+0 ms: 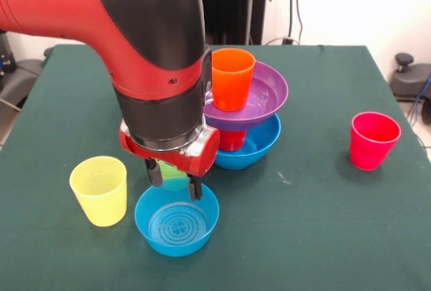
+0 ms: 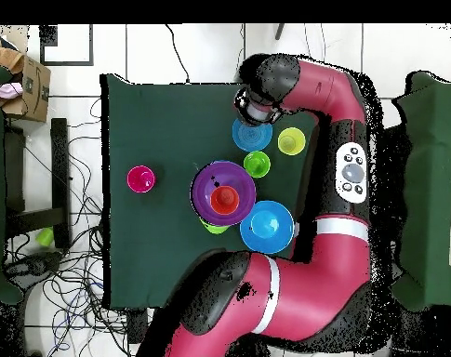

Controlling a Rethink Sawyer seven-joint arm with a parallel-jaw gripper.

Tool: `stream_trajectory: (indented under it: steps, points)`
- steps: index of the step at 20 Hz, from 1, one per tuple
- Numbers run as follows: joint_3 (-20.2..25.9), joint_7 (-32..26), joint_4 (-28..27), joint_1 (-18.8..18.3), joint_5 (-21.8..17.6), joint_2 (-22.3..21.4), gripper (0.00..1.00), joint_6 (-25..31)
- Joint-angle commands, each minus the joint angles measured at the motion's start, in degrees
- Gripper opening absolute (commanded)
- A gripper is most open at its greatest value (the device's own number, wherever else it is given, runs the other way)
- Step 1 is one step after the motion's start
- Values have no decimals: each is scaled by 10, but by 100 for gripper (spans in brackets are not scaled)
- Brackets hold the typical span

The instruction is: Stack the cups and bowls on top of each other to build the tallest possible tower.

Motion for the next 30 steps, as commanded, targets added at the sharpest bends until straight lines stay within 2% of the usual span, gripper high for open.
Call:
stream_trajectory:
  steps: [1,8,18,20,30]
  points:
    - [42,-178,7,5,-43,5,100,8]
    - [39,-196,62,-6,-49,-15,100,-34]
    - [47,-267,49,-31,-72,2,100,-18]
    - [48,-270,61,-35,-74,2,100,-32]
    - [40,-214,130,-23,-73,-9,100,-117]
